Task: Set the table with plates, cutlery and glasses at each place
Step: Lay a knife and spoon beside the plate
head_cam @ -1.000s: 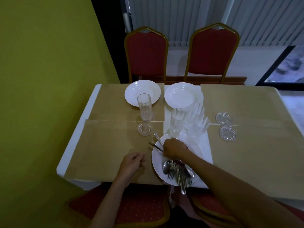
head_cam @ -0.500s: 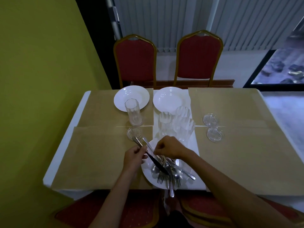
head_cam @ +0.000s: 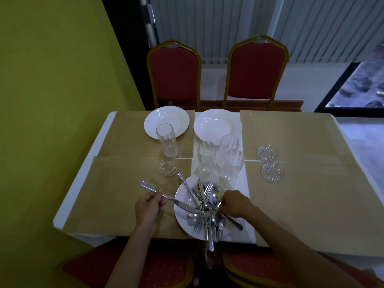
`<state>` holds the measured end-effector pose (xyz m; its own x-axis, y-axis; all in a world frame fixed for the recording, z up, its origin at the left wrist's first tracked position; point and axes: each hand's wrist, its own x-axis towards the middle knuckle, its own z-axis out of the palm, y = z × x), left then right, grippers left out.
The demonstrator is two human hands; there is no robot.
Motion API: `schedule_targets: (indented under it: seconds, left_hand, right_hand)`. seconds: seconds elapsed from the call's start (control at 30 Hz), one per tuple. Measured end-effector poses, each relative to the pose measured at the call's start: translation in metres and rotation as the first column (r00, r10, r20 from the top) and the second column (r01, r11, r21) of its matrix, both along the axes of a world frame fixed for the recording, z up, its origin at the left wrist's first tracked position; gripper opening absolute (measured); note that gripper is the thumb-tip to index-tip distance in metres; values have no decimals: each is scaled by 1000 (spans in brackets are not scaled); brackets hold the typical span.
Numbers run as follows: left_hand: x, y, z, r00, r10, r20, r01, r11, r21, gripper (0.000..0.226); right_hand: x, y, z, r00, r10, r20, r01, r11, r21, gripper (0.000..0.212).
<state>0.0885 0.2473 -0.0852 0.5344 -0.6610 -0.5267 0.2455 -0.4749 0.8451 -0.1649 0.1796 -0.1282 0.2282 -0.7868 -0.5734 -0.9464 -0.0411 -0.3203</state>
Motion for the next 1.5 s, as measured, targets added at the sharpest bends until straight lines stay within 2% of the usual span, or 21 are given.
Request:
schedule_targets:
  seconds: [0.33, 0.47, 0.63, 0.77, 0.83, 1.17, 1.37, 1.5]
  left_hand:
    - [-13, 17, -6, 997, -62, 38, 61, 998, 24, 24]
    - [-17, 22, -11, 997, -70, 24, 70, 997, 25, 25]
    - [-27, 22, -11, 997, -77, -13, 78, 996, 33, 21]
    - [-28, 21, -8, 997, -75, -11, 75, 997, 10, 22]
    - [-25, 21, -9, 997, -83, 13, 82, 997, 8, 23]
    - [-11, 16, -16, 998, -60, -2, 60, 998, 35, 21]
    - [-3, 8, -17, 997, -80, -20, 80, 996, -30, 29]
    - [9, 3, -13, 996, -76, -52, 73, 996, -49, 27]
  right_hand:
    - [-3, -2, -7, 999, -18, 45, 17, 1000, 22, 20]
    - [1, 1, -7, 994, -102, 48, 102, 995, -3, 33]
    - [14, 1, -3, 984, -168, 59, 171, 984, -49, 26]
    - [12, -5, -2, 969, -230, 88, 229, 973, 18, 19]
    - [10, -7, -1, 963, -247, 105, 248, 969, 3, 16]
    - [6, -10, 4, 960, -222, 173, 234, 971, -50, 28]
    - [7, -11, 9, 957, -228, 178, 244, 967, -74, 34]
    - [12, -17, 16, 966, -205, 155, 224, 967, -121, 25]
